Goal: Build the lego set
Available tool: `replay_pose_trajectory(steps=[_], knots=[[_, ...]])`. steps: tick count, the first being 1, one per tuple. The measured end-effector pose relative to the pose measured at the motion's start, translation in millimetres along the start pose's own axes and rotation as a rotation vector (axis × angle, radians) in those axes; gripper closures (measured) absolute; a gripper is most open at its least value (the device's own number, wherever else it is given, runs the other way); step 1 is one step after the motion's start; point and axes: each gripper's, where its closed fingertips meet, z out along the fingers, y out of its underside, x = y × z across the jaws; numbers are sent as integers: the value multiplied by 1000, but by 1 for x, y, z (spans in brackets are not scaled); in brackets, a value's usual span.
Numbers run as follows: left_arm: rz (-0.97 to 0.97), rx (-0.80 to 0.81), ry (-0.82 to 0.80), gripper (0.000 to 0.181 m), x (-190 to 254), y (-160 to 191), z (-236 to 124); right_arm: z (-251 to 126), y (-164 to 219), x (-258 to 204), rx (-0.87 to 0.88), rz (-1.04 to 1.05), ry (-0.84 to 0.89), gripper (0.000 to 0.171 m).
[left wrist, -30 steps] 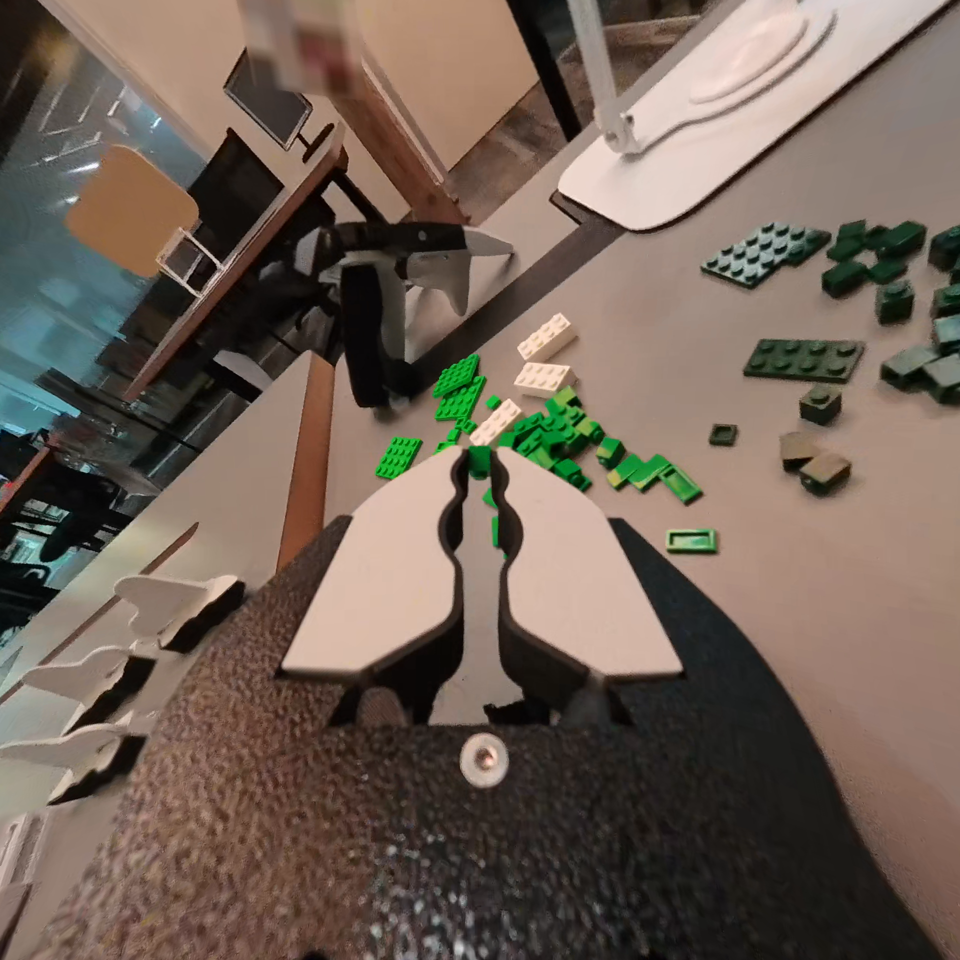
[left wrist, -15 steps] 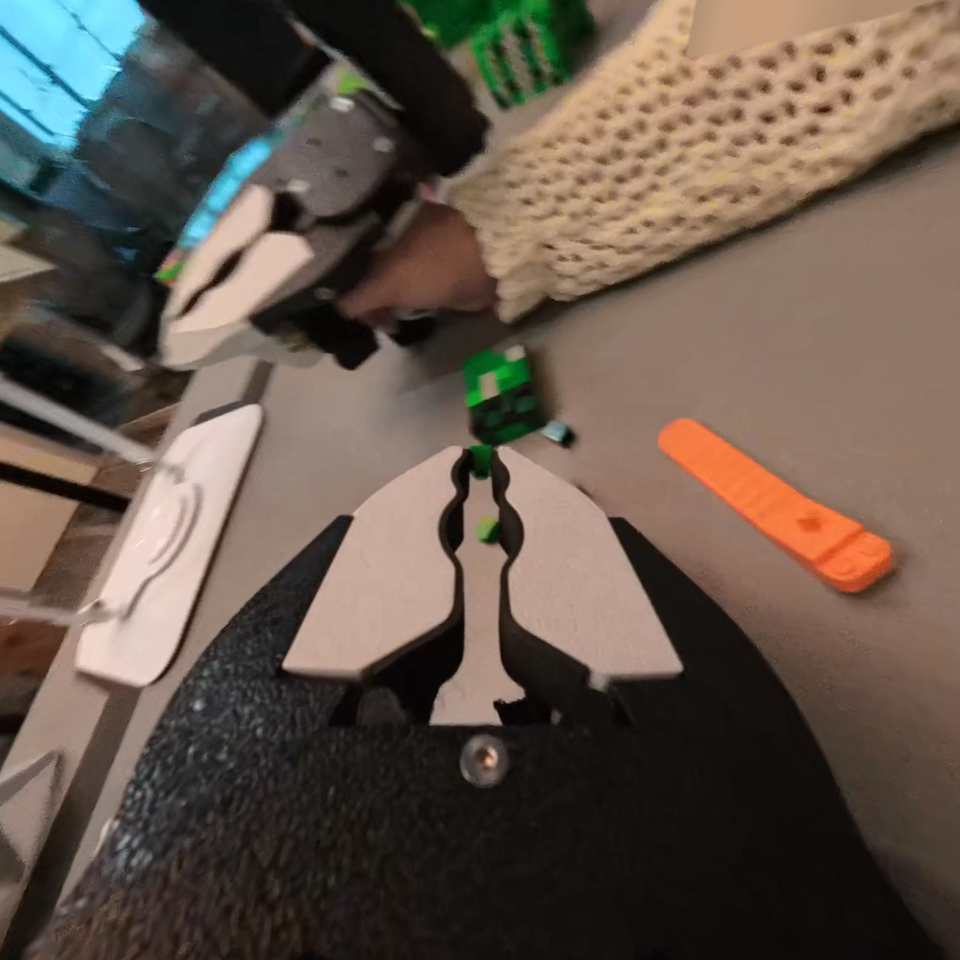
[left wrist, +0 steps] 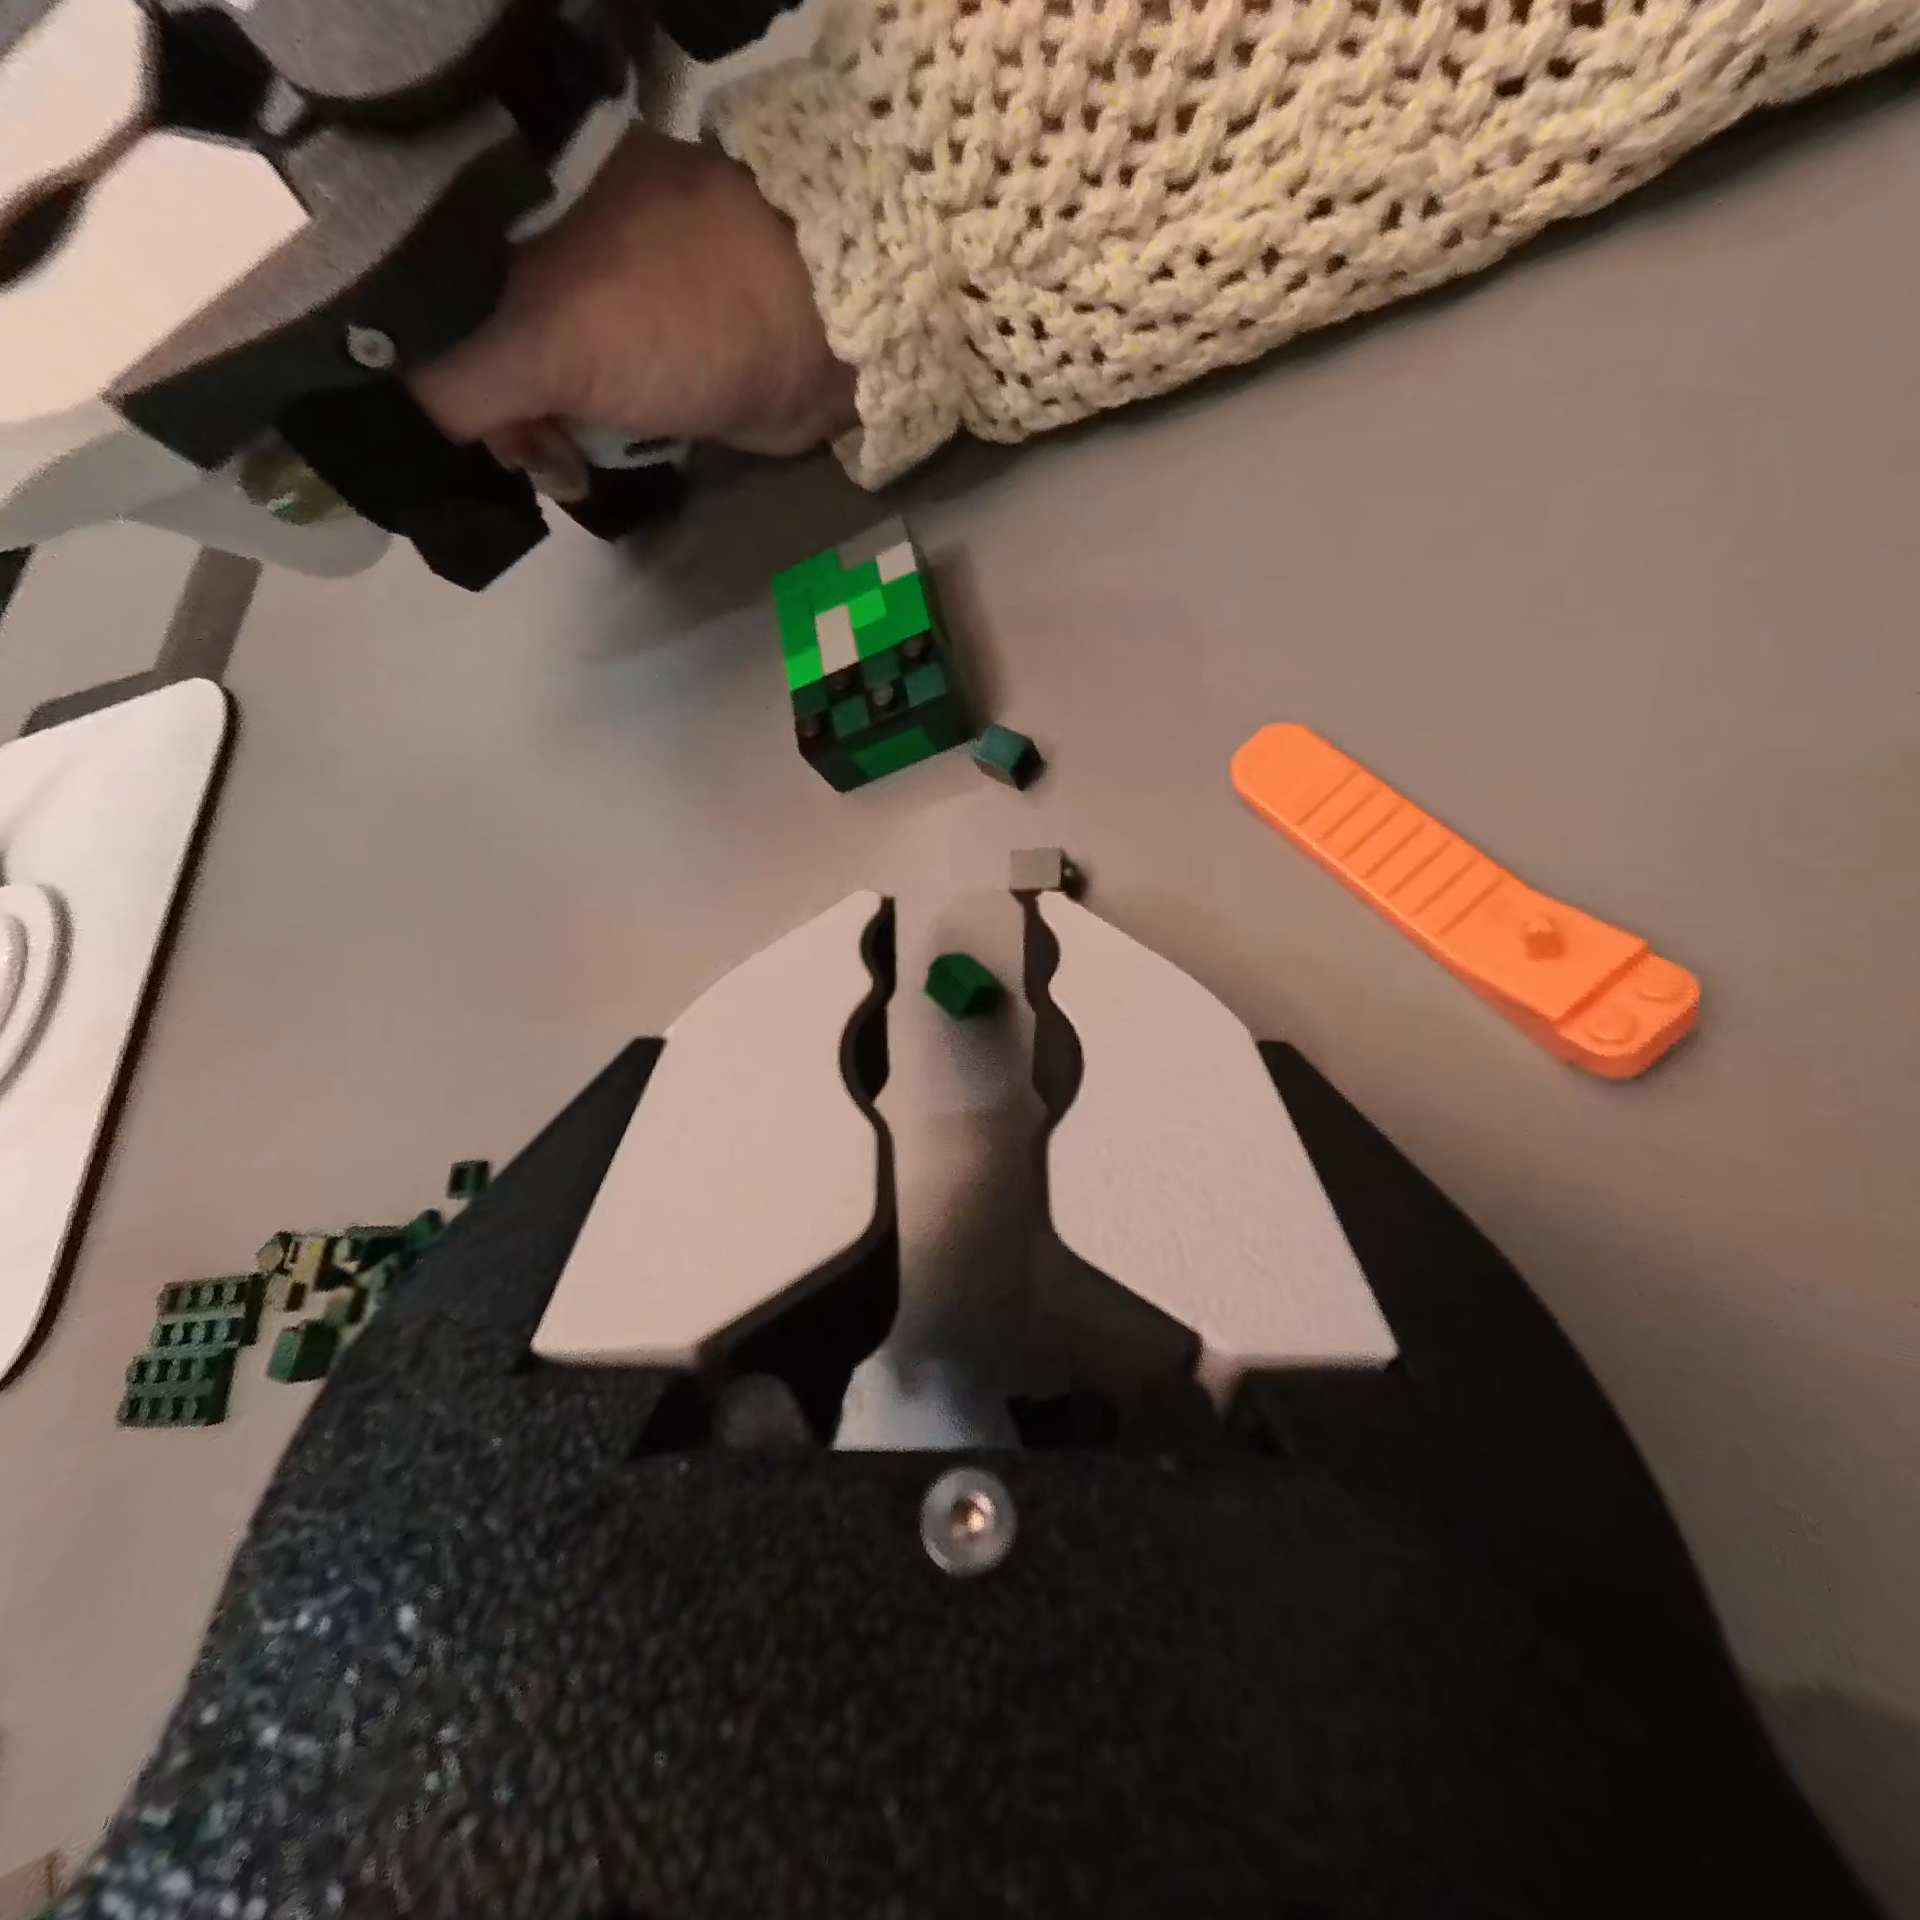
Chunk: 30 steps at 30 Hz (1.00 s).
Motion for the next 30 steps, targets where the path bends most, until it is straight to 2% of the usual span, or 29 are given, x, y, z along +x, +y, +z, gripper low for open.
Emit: replay_pose_trajectory(steps=[5,10,13,15,18,26,30], knots=[[-4,18,-24,154,-5,-5,-3,0,0,0,-1,1,1,166],[-198,147,85,135,-12,-46,1,1,0,0,-2,-1,3,166],[-229,26,69,120,-20,-40,24,0,0,1,4,0,8,166],[-222,-57,44,119,-22,-34,33,0,-1,2,6,7,9,166],[-258,-53,60,124,-21,-41,38,0,-1,3,7,10,12,166],[-261,-163,88,132,-16,-24,46,0,-1,4,9,14,14,166],[-255,-162,97,137,-13,-24,47,-1,-1,5,11,13,19,166]])
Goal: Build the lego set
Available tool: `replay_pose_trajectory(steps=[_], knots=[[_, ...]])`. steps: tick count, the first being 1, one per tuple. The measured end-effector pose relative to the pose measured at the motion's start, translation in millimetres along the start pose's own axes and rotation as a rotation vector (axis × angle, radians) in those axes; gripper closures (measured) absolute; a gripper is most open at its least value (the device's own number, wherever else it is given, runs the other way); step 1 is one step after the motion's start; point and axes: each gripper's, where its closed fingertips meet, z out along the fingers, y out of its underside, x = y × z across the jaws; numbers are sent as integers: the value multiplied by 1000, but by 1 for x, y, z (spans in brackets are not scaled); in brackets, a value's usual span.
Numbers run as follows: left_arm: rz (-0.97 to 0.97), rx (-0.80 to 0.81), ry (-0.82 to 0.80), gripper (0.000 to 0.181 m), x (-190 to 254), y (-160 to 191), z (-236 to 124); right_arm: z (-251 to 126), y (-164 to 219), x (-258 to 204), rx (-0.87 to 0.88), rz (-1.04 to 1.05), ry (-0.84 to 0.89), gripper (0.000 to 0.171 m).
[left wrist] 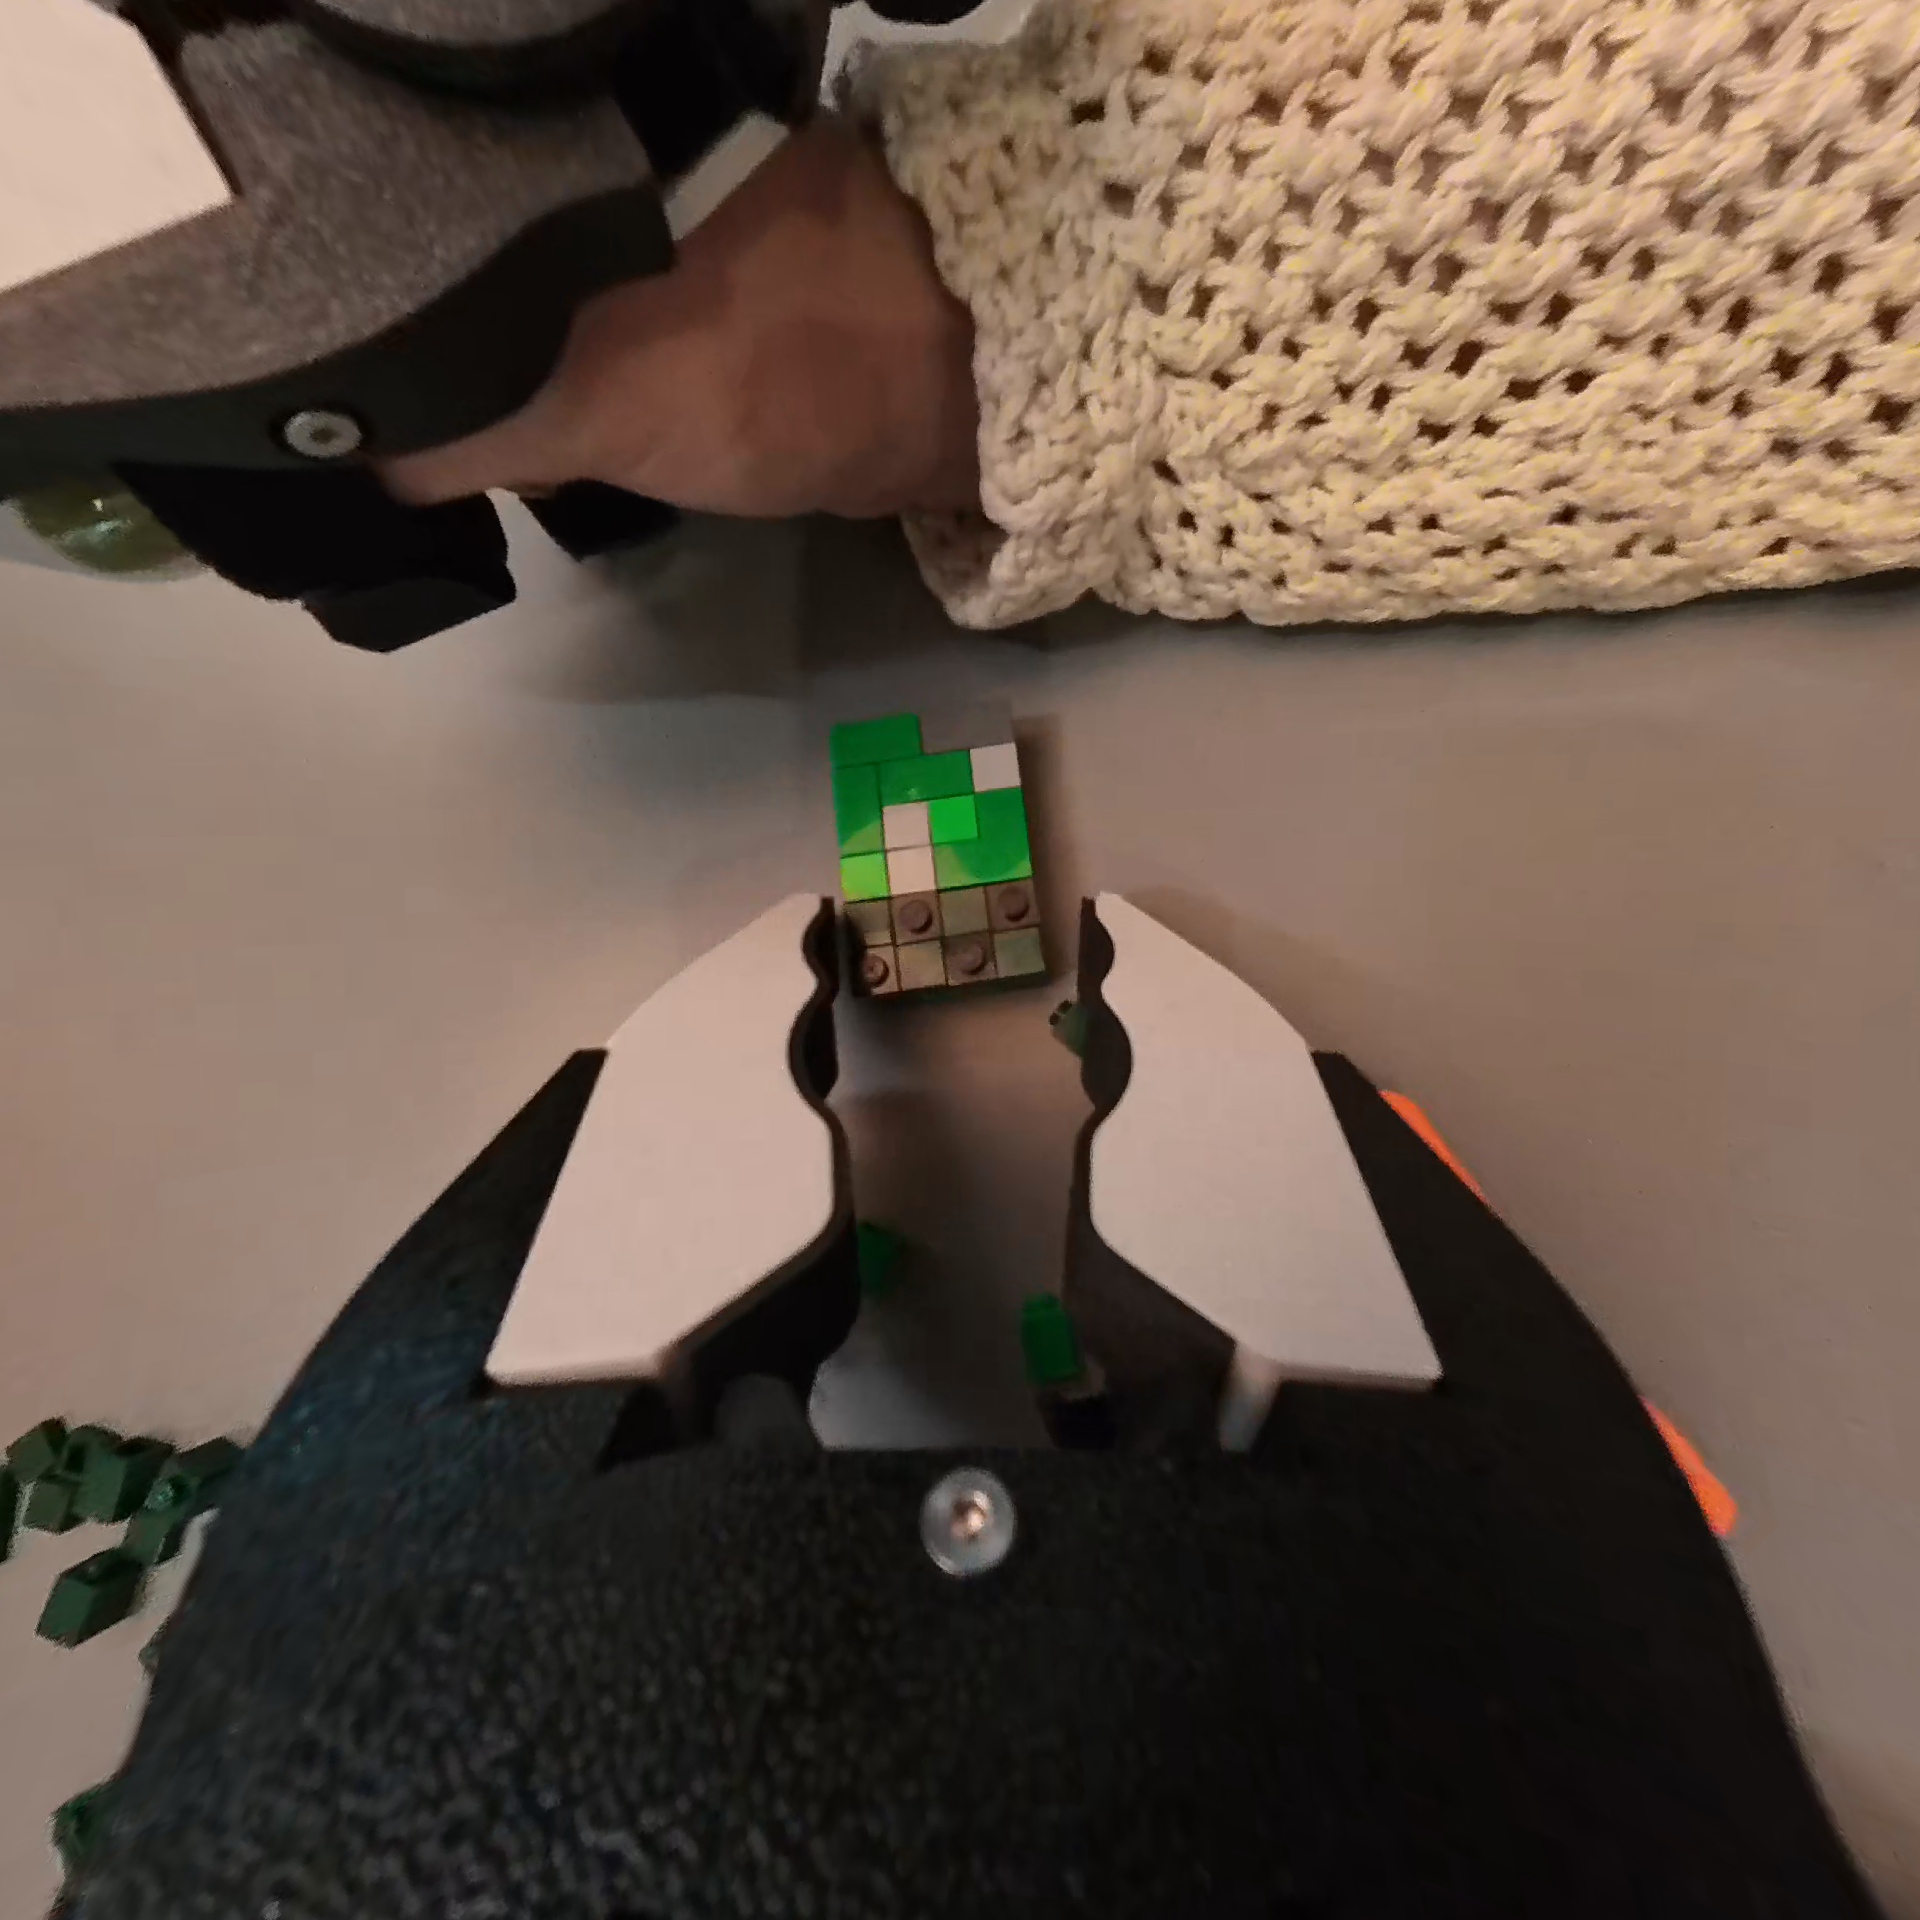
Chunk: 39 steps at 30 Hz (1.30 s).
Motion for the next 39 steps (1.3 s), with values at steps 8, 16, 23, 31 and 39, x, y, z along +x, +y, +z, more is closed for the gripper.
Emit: replay_pose_trajectory(steps=[8,16,23,31,39], knots=[[11,178,-305,130,-40,-12,-29,-3,-2,16,26,37,73,163],[105,391,-687,142,-75,-8,-79,18,-5,65,115,107,242,159],[61,383,-628,142,-76,-4,-70,47,-6,116,250,212,359,139],[31,358,-713,159,-86,2,-78,68,6,148,238,233,429,120],[33,340,-710,161,-86,3,-75,76,0,153,302,243,396,117]])
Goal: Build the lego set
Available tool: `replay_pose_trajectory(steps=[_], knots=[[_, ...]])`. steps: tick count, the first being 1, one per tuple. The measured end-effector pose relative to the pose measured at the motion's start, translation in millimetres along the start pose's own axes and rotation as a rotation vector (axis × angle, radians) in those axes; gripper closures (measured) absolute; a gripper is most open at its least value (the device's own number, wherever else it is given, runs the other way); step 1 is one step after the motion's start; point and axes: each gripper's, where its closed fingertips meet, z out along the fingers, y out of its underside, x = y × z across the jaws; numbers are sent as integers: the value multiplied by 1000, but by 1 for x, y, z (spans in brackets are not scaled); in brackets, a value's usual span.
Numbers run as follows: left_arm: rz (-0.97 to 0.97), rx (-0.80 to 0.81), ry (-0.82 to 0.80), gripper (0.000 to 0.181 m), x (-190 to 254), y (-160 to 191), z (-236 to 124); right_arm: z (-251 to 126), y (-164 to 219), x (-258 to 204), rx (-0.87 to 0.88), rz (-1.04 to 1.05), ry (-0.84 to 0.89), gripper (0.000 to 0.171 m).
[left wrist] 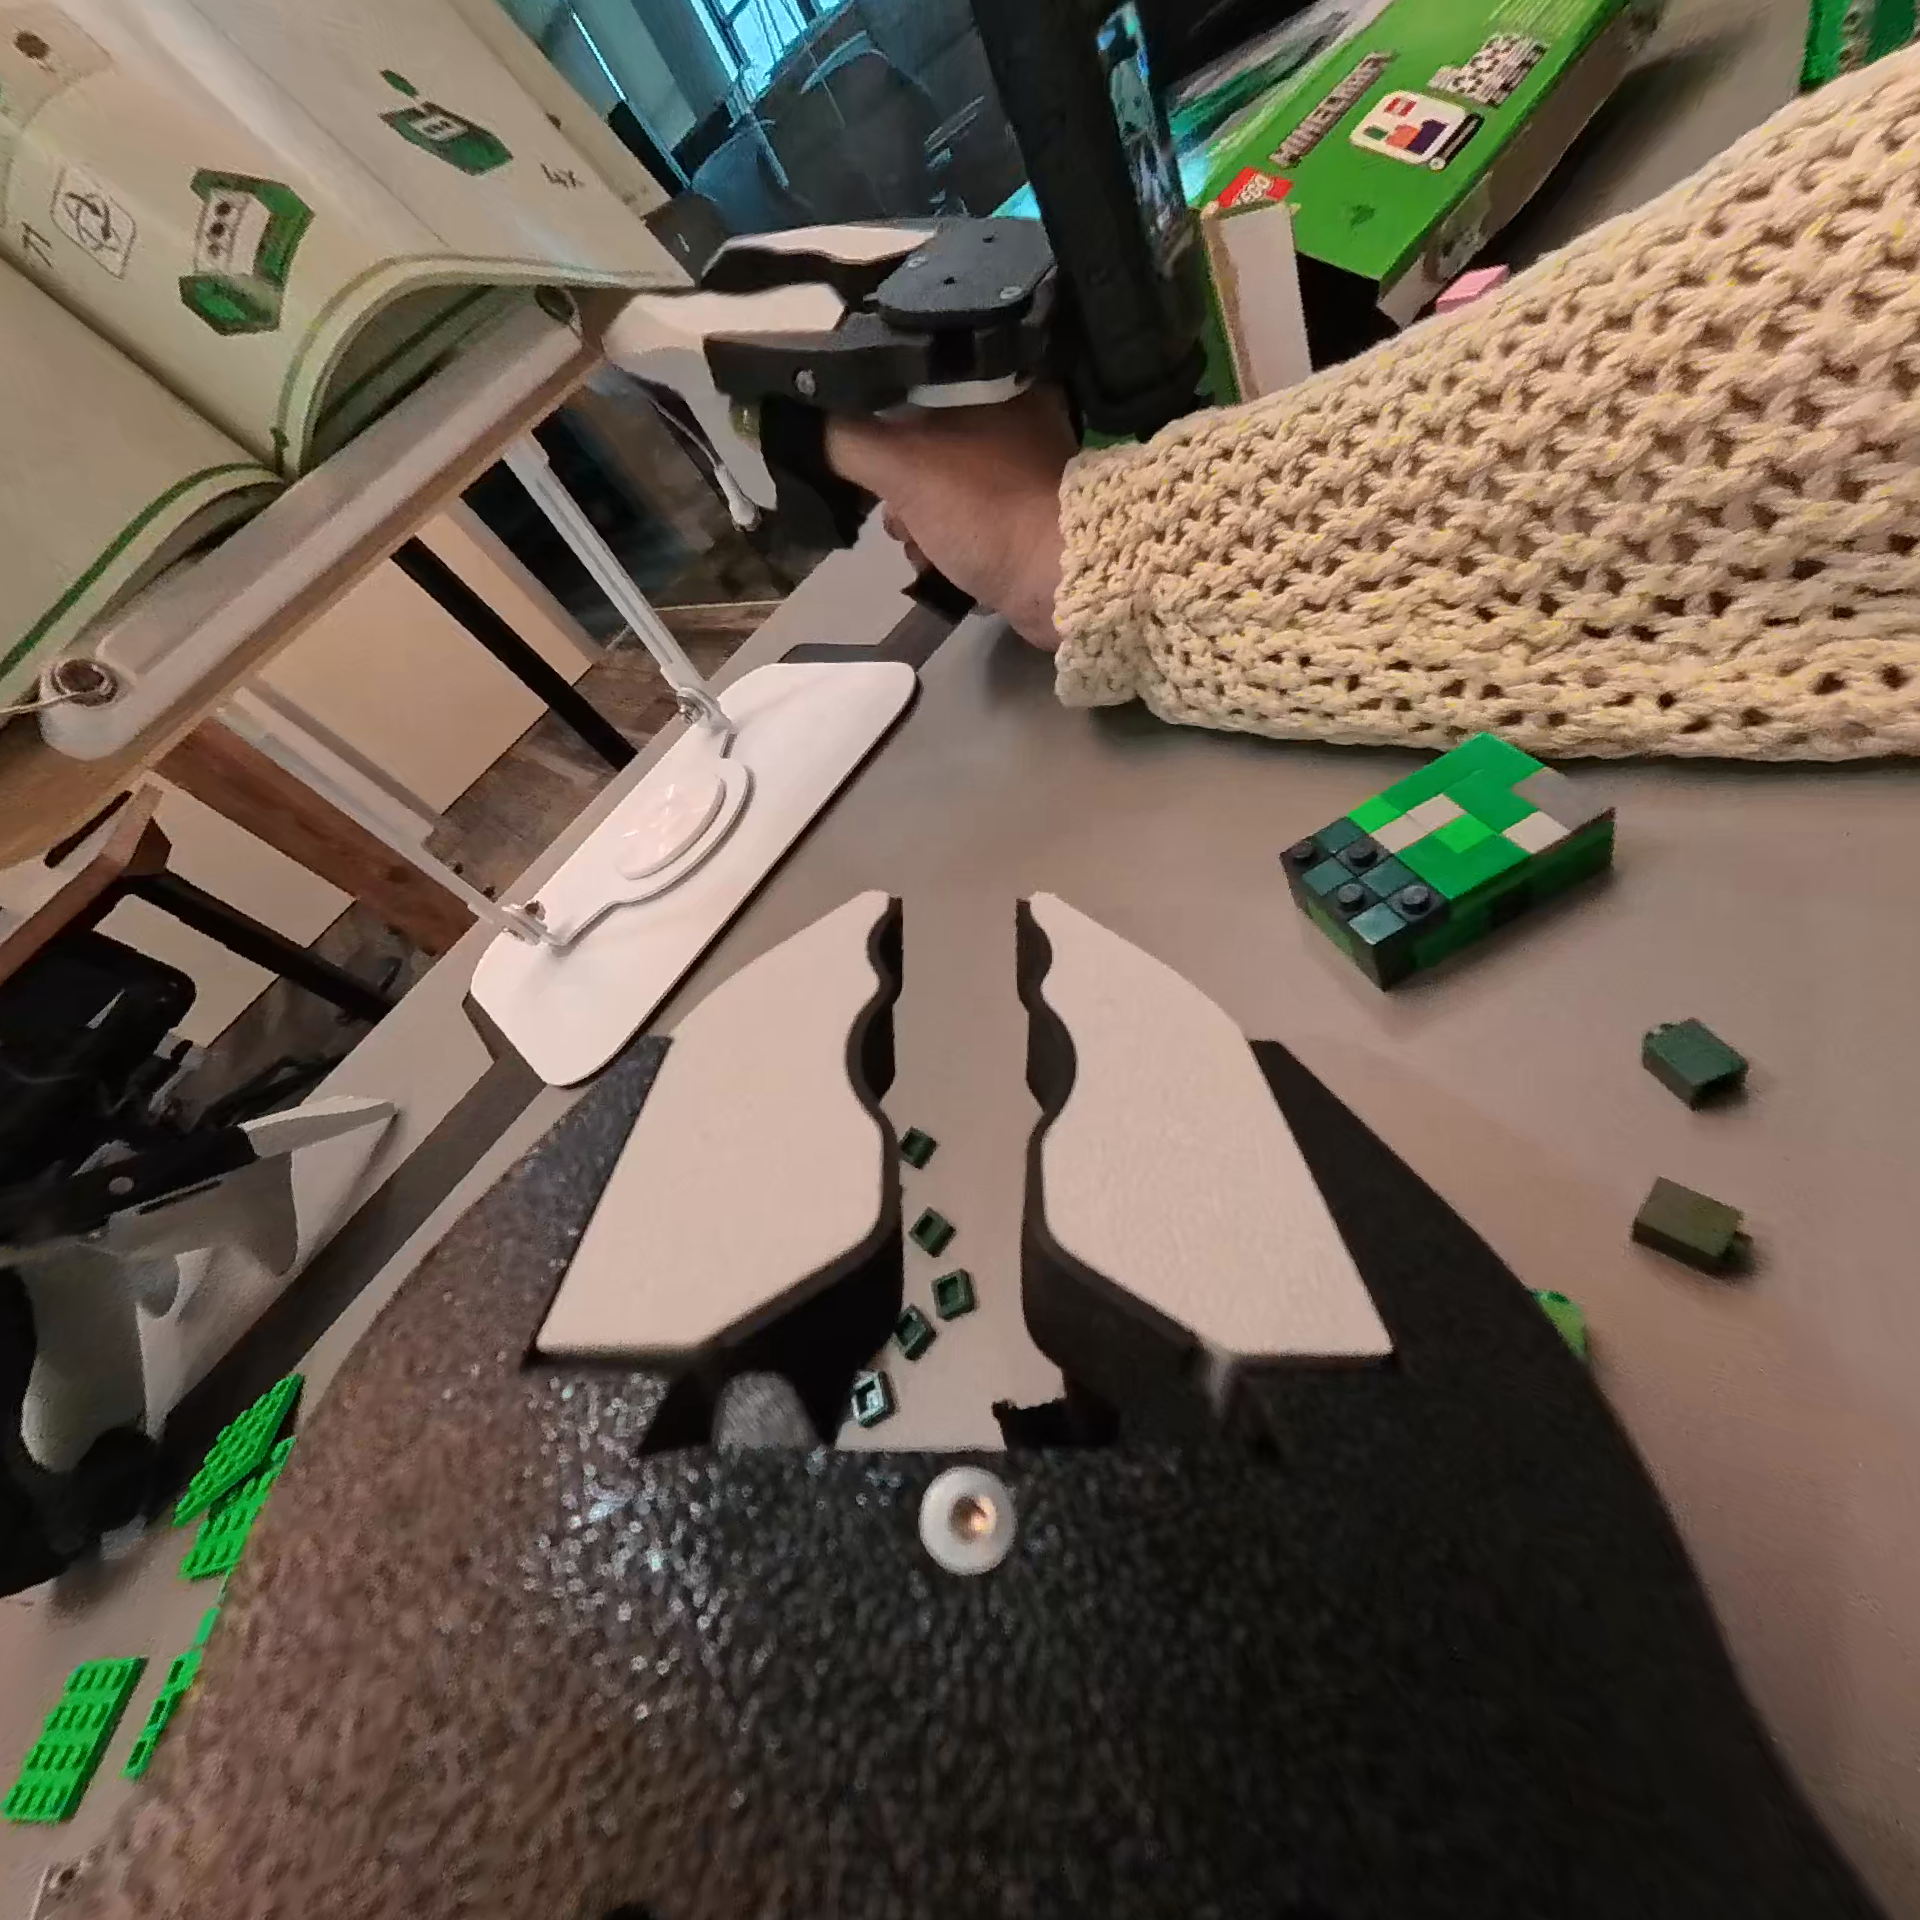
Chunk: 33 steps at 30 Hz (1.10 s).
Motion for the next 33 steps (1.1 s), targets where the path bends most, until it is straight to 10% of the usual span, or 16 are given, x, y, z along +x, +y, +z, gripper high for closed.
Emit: replay_pose_trajectory(steps=[33], knots=[[-15,-50,59,174,8,8,6,-31,-71,-81,237,-359,-230,144]])
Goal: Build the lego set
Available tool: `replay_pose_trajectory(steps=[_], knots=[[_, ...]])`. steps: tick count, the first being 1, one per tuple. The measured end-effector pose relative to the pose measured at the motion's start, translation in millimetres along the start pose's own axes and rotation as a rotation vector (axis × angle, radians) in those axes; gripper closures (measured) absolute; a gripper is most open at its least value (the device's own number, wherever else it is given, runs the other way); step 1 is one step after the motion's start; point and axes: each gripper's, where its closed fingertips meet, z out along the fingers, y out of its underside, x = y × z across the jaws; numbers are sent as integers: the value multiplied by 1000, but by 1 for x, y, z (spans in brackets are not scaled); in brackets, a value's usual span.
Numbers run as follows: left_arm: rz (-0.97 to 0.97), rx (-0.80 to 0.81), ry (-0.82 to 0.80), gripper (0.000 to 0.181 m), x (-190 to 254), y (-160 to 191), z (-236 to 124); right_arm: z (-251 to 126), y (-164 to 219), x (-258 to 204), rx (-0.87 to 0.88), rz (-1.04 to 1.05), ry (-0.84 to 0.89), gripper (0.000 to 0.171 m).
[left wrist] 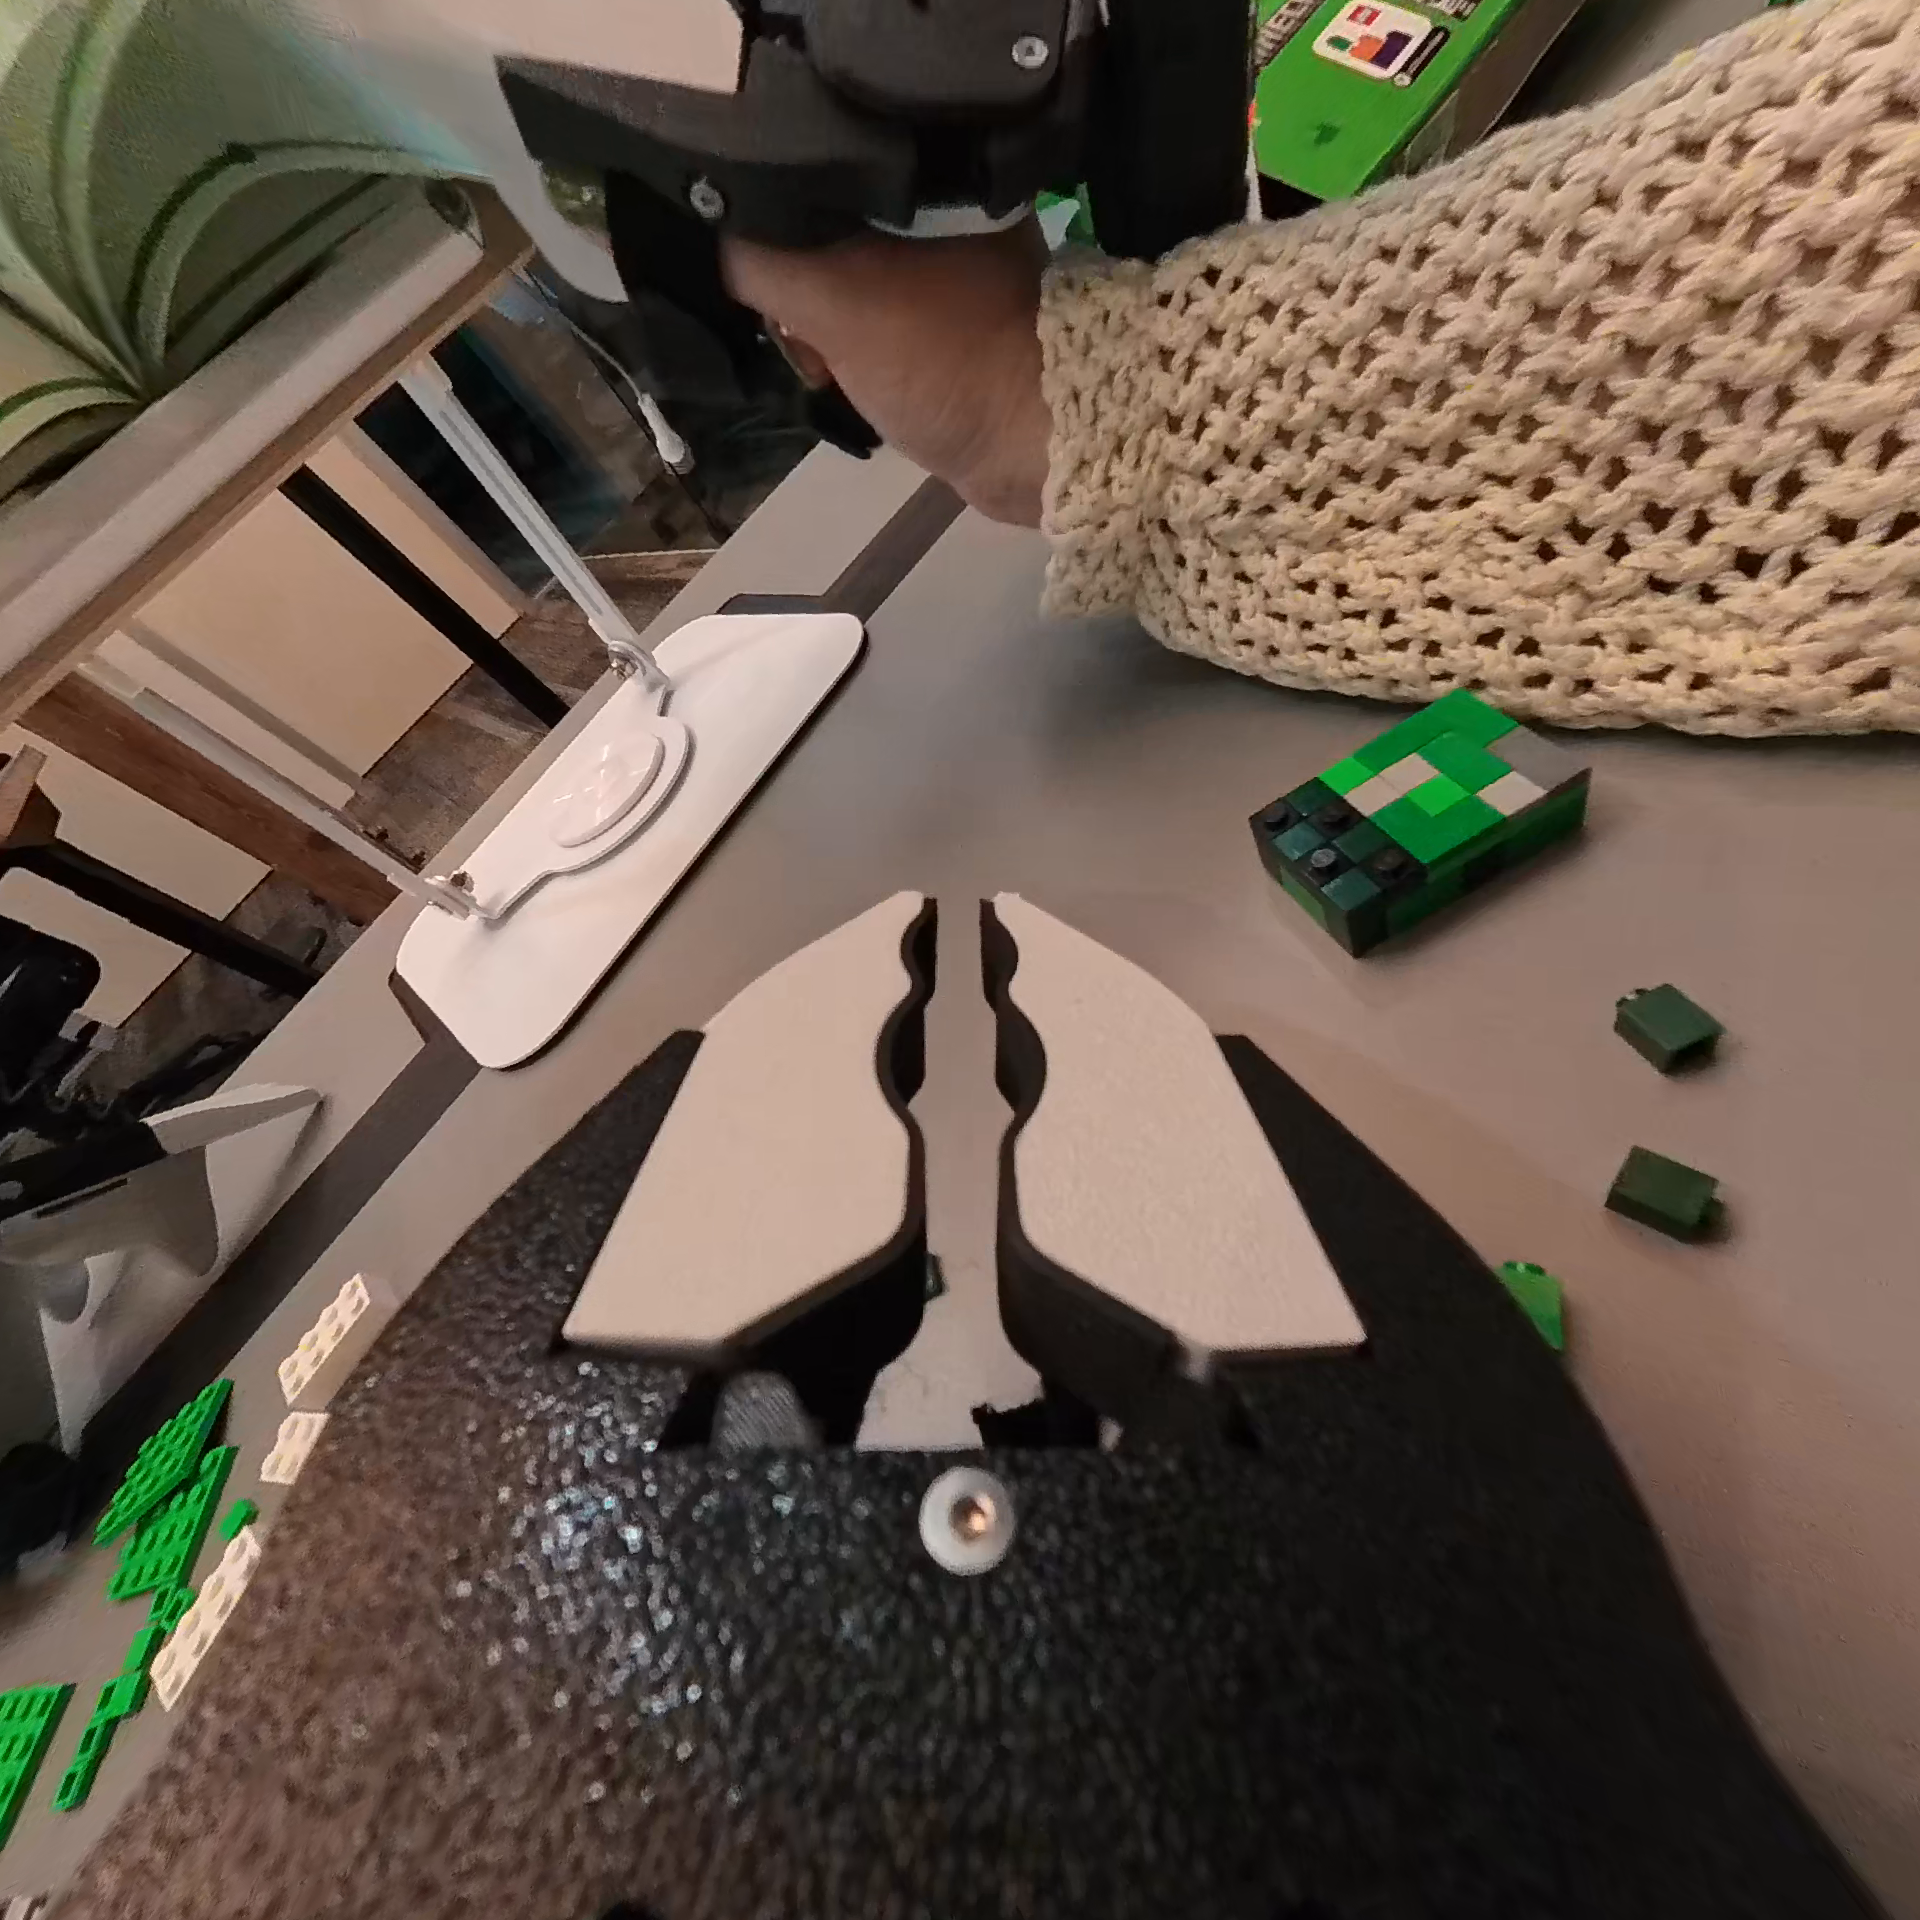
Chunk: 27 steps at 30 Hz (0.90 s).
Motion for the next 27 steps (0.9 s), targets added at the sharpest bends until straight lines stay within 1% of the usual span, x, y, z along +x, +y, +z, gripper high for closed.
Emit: replay_pose_trajectory(steps=[5,8,16,20,22,25,27], knots=[[-3,-6,8,174,1,1,1,4,-7,-26,6,-122,-88,145],[-3,-7,10,174,1,1,1,6,-10,-38,11,-161,-122,146],[-3,-11,15,174,2,1,1,7,-18,-40,33,-179,-129,147],[1,-3,-8,173,-2,0,0,10,-33,-50,55,-262,-181,146],[-12,54,-96,168,-21,-13,-7,12,-39,-56,57,-305,-213,147],[-81,225,-185,160,-61,-61,-29,12,-45,-62,68,-357,-244,148],[-141,278,-246,148,-98,-85,-39,12,-47,-65,76,-371,-255,148]])
